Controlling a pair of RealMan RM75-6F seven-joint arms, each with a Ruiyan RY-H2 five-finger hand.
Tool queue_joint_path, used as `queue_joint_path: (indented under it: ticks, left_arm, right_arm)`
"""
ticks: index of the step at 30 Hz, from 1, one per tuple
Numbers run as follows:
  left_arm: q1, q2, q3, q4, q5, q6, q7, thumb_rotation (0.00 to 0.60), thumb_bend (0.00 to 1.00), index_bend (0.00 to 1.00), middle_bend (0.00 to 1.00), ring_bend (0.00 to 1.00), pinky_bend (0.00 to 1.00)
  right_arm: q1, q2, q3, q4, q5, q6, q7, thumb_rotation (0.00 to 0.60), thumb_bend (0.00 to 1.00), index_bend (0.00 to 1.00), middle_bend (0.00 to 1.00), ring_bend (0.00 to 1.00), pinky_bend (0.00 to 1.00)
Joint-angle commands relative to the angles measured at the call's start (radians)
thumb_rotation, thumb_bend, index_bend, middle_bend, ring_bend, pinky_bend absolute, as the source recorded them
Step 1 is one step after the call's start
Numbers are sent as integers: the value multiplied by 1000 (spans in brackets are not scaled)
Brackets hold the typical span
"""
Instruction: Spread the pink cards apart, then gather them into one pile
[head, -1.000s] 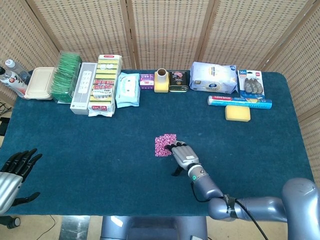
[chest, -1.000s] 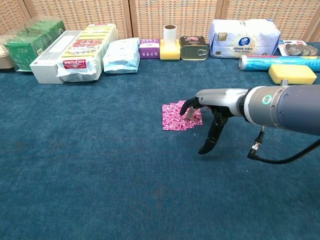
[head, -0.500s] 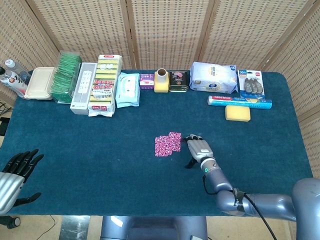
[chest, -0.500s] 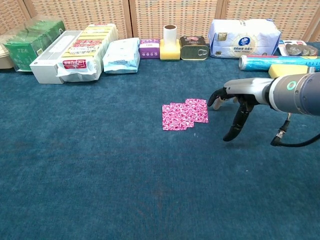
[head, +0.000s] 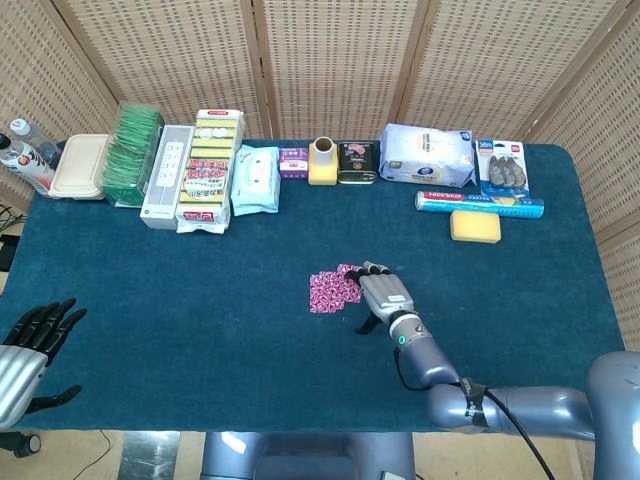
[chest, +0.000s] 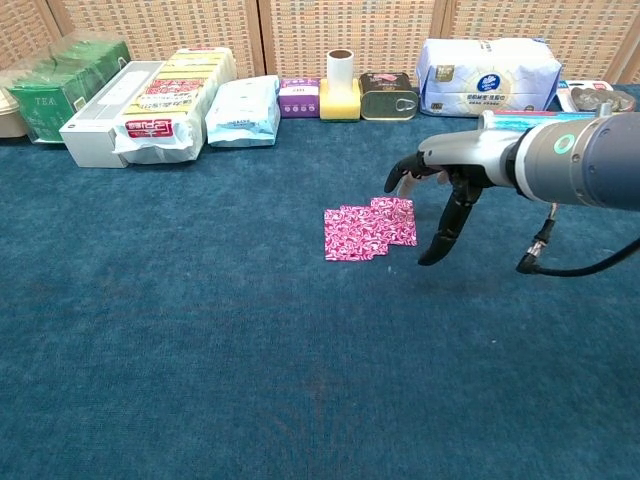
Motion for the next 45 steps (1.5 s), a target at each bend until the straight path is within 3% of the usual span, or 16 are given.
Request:
queue_joint_path:
  ticks: [1, 13, 28, 39, 45]
  left_arm:
    - [0, 1, -2, 2, -3, 1, -4, 600, 80, 0, 0, 0, 61]
    - [-2, 4, -3, 4, -6, -1, -13, 600, 80, 0, 0, 0, 60]
    - [-1, 4, 0, -3, -4, -4, -4, 600, 80, 0, 0, 0, 61]
    - [-1, 5, -1, -3, -4, -2, -7, 600, 80, 0, 0, 0, 61]
    - [-1, 5, 1, -3, 2, -2, -6, 600, 80, 0, 0, 0, 60]
  right_arm:
    - [20, -32, -8, 8, 21, 3, -23, 600, 0, 157, 157, 58, 7]
    - [25, -78, -39, 26, 38, 10, -38, 600, 0, 158, 156, 61, 7]
    - [-30, 27, -88, 8, 32, 28, -23, 600, 0, 158, 155, 70, 19]
    - [-38, 86, -47, -118, -42, 35, 9, 600, 0, 157, 154, 73, 19]
    - [1, 44, -23, -131, -36, 17, -9, 600, 0, 159, 154, 73, 19]
